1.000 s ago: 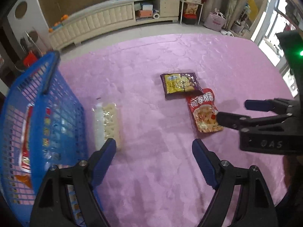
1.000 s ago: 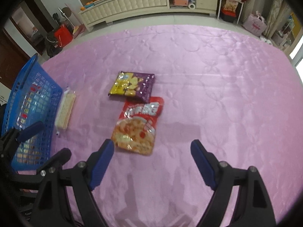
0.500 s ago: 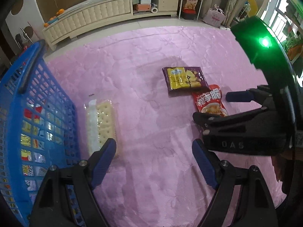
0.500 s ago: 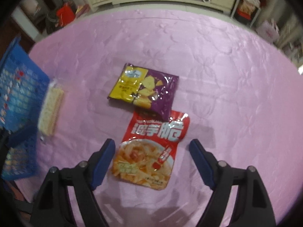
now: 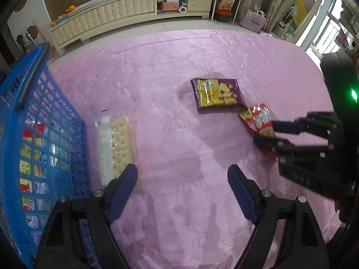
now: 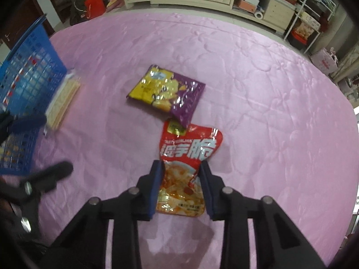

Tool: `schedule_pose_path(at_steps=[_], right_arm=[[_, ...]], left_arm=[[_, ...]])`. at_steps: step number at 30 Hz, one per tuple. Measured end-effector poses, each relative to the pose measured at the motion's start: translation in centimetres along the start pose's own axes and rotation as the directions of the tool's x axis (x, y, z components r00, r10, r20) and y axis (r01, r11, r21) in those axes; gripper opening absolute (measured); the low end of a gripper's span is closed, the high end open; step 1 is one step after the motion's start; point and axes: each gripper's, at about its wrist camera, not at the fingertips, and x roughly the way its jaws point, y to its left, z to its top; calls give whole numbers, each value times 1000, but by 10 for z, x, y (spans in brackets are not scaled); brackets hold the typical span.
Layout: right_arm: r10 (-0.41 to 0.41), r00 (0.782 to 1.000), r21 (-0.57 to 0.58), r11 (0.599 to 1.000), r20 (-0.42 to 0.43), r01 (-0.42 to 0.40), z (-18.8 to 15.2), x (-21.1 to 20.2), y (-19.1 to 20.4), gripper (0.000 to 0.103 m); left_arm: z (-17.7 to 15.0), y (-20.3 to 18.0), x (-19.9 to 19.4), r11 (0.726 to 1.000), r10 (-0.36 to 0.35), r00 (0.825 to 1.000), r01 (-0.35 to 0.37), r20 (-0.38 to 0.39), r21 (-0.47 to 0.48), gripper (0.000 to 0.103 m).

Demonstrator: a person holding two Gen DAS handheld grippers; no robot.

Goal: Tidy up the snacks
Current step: 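Grasp the red pouch with the right gripper while the left grasps the purple-and-yellow chip bag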

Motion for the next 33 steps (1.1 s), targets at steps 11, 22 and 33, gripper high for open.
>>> schedule_pose_path(at_steps=[11, 22, 33], right_arm=[[17, 1000, 32, 999, 12, -18, -16, -8, -24, 36], [-26, 998, 97, 995, 52, 20, -20, -9, -60, 35], [-37, 993, 82, 996, 114, 28, -33, -14, -52, 35]], left_arm=[[28, -22, 24, 999, -7, 999, 8, -39, 32, 81], [70, -45, 49, 998, 1, 999, 2, -51, 66, 81], [111, -53, 102, 998, 30, 994, -24, -102, 53, 81]])
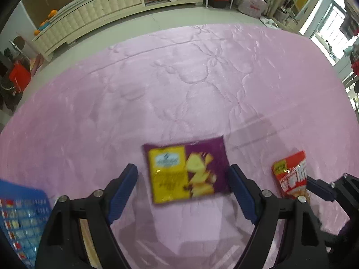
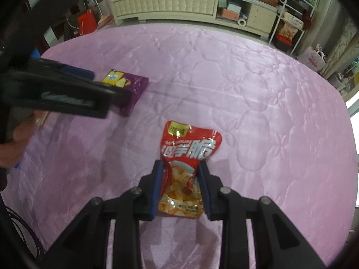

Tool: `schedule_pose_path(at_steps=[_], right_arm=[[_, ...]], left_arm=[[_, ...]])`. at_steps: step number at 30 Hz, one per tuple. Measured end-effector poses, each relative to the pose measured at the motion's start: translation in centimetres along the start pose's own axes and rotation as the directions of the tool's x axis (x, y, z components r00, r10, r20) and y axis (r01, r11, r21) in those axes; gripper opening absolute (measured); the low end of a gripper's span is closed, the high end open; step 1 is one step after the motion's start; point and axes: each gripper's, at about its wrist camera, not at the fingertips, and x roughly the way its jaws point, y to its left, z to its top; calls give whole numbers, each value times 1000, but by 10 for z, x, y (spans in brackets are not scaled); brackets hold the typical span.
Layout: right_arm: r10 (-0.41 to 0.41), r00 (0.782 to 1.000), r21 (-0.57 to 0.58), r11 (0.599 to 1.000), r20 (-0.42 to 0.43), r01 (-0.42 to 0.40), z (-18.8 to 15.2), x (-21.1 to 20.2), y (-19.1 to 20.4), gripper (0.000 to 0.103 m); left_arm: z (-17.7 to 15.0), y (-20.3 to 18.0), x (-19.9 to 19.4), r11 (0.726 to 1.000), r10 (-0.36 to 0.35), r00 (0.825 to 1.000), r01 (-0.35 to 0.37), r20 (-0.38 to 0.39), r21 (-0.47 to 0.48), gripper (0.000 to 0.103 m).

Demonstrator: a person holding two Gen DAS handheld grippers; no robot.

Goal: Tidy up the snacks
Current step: 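Grasp the red pouch with the right gripper while the left grasps the purple-and-yellow chip bag, then lift the red pouch and chip bag and carry both over the basket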

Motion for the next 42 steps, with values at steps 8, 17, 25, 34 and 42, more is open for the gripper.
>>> schedule_pose_path(at_steps=[8, 17, 25, 34, 42], right_arm=[[22, 1000, 3, 1000, 9, -22, -1, -2, -11, 35], [41, 999, 10, 999, 32, -41, -9, -7, -9, 30], [74, 997, 32, 997, 14, -74, -12, -9, -12, 24], [109, 994, 52, 993, -30, -108, -29, -27, 9, 15], [124, 992, 47, 991, 22, -125, -30, -66, 40, 15]], left_arm=[[10, -17, 1, 1000, 0, 1000, 0, 7, 21, 73], [-28, -30, -17, 995, -14, 1000, 14, 4, 103, 56], [-94, -35, -41, 996, -60, 997, 57, 39, 68, 55], [-142, -18, -72, 995, -94, 992, 92, 90, 25, 55], [-170, 8, -123, 995, -95, 980, 96, 177, 8, 55]])
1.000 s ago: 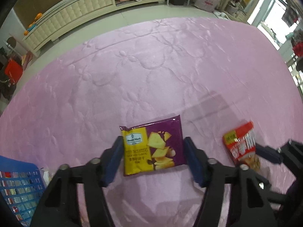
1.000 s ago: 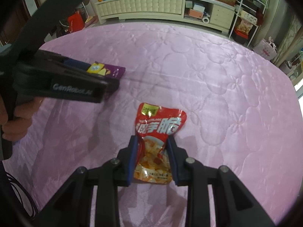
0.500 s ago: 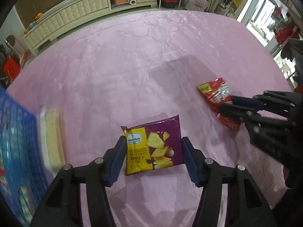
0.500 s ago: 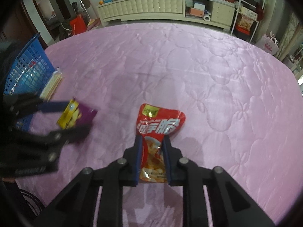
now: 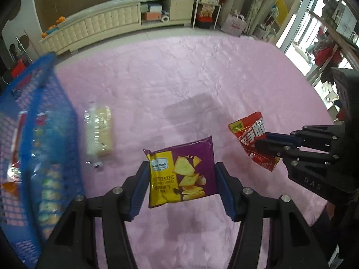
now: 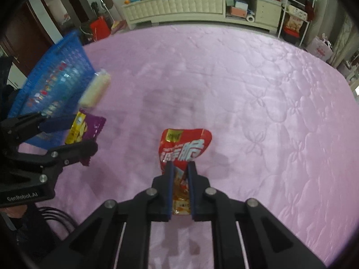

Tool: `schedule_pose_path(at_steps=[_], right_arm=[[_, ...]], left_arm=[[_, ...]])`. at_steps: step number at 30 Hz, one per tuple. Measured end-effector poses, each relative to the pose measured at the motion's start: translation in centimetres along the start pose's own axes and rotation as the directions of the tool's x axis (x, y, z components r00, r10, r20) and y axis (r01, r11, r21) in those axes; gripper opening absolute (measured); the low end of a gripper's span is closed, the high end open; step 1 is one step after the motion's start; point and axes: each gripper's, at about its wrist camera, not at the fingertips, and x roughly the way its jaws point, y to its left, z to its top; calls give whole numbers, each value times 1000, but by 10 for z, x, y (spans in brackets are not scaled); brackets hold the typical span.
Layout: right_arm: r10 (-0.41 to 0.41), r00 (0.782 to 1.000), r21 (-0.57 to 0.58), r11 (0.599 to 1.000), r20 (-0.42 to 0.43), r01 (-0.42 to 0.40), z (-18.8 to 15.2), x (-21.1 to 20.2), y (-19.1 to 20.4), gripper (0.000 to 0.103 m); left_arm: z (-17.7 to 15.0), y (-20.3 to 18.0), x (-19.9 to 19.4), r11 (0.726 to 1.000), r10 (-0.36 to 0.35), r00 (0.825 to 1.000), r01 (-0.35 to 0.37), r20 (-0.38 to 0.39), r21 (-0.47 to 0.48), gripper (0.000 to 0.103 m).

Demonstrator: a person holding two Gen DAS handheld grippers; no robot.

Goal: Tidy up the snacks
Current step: 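Lift the red pouch and chip bag and carry both over the basket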

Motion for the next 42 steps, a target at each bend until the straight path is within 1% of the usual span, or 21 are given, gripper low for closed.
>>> schedule_pose_path(at_steps=[4, 6, 9, 12, 14, 18, 19, 25, 29, 36, 42], right_arm=[[5, 999, -29, 1000, 51, -4, 5, -31, 25, 15], [21, 997, -38, 999, 77, -18, 7, -46, 38, 15], [47, 991, -65, 997, 127, -39, 11, -72, 60, 14], [57, 984, -94, 995, 171, -41, 17, -91, 82, 14], [71, 980, -110, 993, 188, -50, 22, -99, 97, 15], [98, 971, -135, 988, 220, -69, 31, -109, 120, 15], [105, 968, -141, 987, 227, -74, 34, -110, 126, 15], [147, 959, -181, 978, 240, -104, 46, -113, 158, 15], [165, 957, -208, 971, 240, -115, 55, -109, 179, 15], [208, 955, -227, 961, 210, -159, 69, -88, 201, 15], [220, 960, -242, 954, 174, -175, 75, -69, 217, 15]], left_arm=[[-1, 8, -32, 1000, -1, 998, 1, 64, 1, 55], [-2, 14, -49, 1000, 13, 995, -13, 95, 0, 55], [-5, 25, -79, 1000, 30, 989, -28, 144, -11, 55], [-7, 42, -103, 999, 46, 982, -44, 184, -18, 55], [-10, 53, -119, 998, 62, 977, -59, 203, -23, 55], [-18, 73, -137, 995, 98, 969, -92, 225, -40, 55], [-23, 72, -146, 994, 104, 968, -96, 228, -44, 55], [-33, 104, -172, 990, 131, 961, -115, 243, -80, 55], [-38, 124, -182, 987, 151, 958, -131, 242, -96, 55], [-44, 150, -178, 983, 164, 965, -141, 207, -120, 55], [-52, 169, -158, 981, 159, 976, -140, 147, -135, 55]])
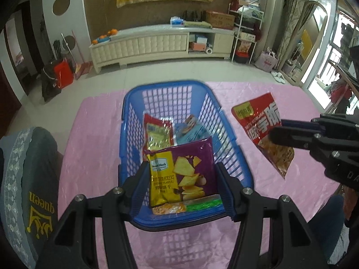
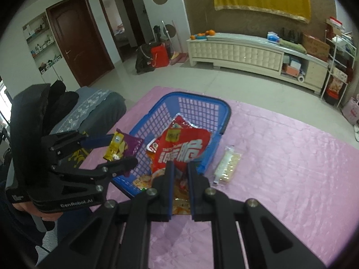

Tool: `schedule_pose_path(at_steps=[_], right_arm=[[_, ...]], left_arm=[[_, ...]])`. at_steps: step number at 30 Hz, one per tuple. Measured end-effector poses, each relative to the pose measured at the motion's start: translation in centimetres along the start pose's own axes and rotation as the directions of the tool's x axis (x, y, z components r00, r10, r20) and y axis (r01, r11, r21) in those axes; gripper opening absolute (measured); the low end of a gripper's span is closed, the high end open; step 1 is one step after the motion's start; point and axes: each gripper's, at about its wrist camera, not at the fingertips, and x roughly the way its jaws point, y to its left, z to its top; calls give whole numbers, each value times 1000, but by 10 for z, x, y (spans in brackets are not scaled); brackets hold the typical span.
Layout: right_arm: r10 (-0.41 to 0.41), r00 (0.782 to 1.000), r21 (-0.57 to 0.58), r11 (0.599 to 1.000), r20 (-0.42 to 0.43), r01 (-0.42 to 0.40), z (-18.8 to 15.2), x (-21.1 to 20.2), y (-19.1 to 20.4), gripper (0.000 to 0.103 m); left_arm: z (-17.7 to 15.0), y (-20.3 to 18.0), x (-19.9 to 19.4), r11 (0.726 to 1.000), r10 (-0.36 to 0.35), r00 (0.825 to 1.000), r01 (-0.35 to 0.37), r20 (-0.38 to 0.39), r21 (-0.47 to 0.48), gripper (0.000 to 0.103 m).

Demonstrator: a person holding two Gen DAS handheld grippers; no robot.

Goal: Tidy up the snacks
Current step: 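Lift the red pouch and chip bag and carry both over the basket, then open the left gripper to drop the chip bag while the right then releases the red pouch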

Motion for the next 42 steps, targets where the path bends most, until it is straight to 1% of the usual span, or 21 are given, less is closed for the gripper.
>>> schedule_pose_path(at_steps=[8, 12, 14, 16, 20, 23, 25, 30, 35, 42], right_arm=[[15, 999, 9, 1000, -47, -15, -6, 24, 3, 15], [11, 999, 13, 1000, -54, -11, -7, 25, 2, 15], [9, 999, 14, 1000, -53, -8, -7, 24, 4, 15], [8, 999, 13, 1000, -49, -7, -6, 21, 6, 15], [-1, 999, 8, 1000, -41, 1, -4, 15, 10, 15], [-5, 999, 4, 1000, -34, 5, -4, 12, 12, 15], [-8, 999, 0, 1000, -31, 8, -2, 10, 14, 15], [-10, 1000, -5, 1000, -22, 10, 4, 11, 15, 15], [2, 1000, -15, 1000, -22, -2, 18, 22, 13, 15], [13, 999, -26, 1000, -49, -14, 44, 55, 12, 15]], left_arm=[[-12, 8, 25, 1000, -9, 997, 7, -81, -26, 56], [-16, 9, 28, 1000, -6, 996, 3, -93, -27, 57], [-17, 11, 30, 1000, 4, 994, -7, -107, -26, 59], [-19, 12, 29, 1000, 7, 994, -10, -111, -22, 63], [-19, 12, 19, 1000, -16, 996, 13, -89, -26, 73], [-17, 13, 10, 1000, -13, 998, 12, -68, -25, 76], [-15, 14, 6, 1000, -16, 998, 14, -57, -24, 76], [-8, 21, -9, 1000, 4, 1000, -4, -12, -30, 76], [4, 30, -13, 999, 29, 999, -28, 32, -28, 78], [20, 52, 6, 998, 51, 999, -50, 16, -44, 78]])
